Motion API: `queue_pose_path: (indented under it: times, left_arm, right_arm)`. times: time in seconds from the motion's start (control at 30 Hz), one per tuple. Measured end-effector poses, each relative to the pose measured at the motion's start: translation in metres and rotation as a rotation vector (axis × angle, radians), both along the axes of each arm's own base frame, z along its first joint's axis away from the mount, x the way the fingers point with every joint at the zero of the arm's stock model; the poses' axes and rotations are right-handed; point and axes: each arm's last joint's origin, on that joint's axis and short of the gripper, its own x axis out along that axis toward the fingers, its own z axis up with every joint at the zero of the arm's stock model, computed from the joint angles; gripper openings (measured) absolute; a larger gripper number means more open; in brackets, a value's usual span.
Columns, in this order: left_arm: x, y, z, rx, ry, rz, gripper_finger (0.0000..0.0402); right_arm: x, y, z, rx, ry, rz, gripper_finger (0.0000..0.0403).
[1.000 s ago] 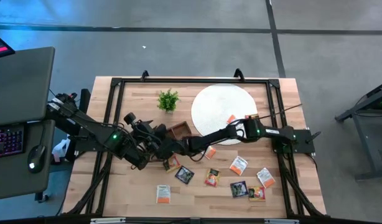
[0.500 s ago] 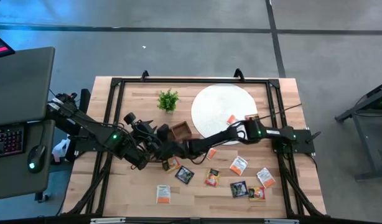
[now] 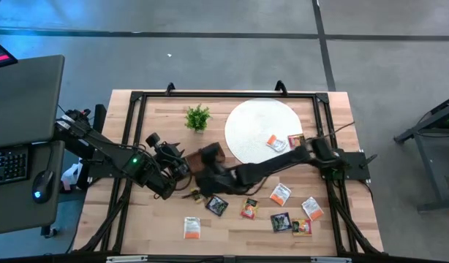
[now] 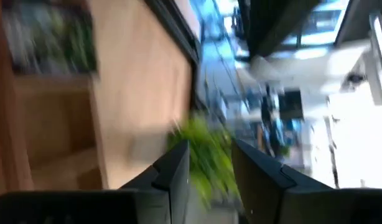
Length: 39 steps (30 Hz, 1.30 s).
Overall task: Pick & Place Tea
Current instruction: Put the purple tea bag into the left section of the wooden organizer
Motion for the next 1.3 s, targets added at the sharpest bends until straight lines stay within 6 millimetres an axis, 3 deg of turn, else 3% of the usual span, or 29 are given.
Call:
queue_pose_path:
  times: [0.13,0.3,0.43,0.57,0.73,0.83,0.97,1.1,1.3]
  left_arm:
    - [0.000,0.000,0.000,-0.017,-0.001,0.003,0.0127]
    - [0.000,-0.001,-0.001,-0.053,0.022,-0.009,0.0127]
    - [0.004,-0.004,-0.001,-0.049,0.077,-0.093,0.0127]
    - [0.013,-0.014,-0.001,-0.148,0.161,-0.290,0.0127]
    - [0.035,-0.028,-0.003,-0.234,0.200,-0.599,0.0127]
    - [0.057,-0.029,-0.017,-0.262,0.247,-0.718,0.0127]
    - [0.092,-0.023,-0.047,-0.227,0.320,-0.820,0.0127]
    - [0.120,-0.012,-0.073,-0.320,0.365,-0.949,0.0127]
    - [0.142,-0.010,-0.094,-0.434,0.421,-1.082,0.0127]
  right_arm:
    - [-0.054,-0.001,0.042,0.076,0.030,-0.105,0.0111]
    - [-0.122,-0.010,0.077,0.604,0.020,-0.243,0.0086]
    - [-0.156,-0.004,0.065,0.756,0.047,-0.229,0.0074]
    - [-0.179,0.003,0.031,0.902,0.078,-0.142,0.0075]
    - [-0.192,0.008,-0.014,1.158,0.107,0.063,0.0074]
    - [-0.193,0.004,-0.028,1.186,0.065,0.142,0.0072]
    - [-0.192,-0.009,-0.033,1.121,0.023,0.133,0.0071]
    - [-0.191,-0.017,-0.034,1.115,-0.001,0.093,0.0071]
    - [-0.191,-0.018,-0.034,1.126,0.010,0.103,0.0071]
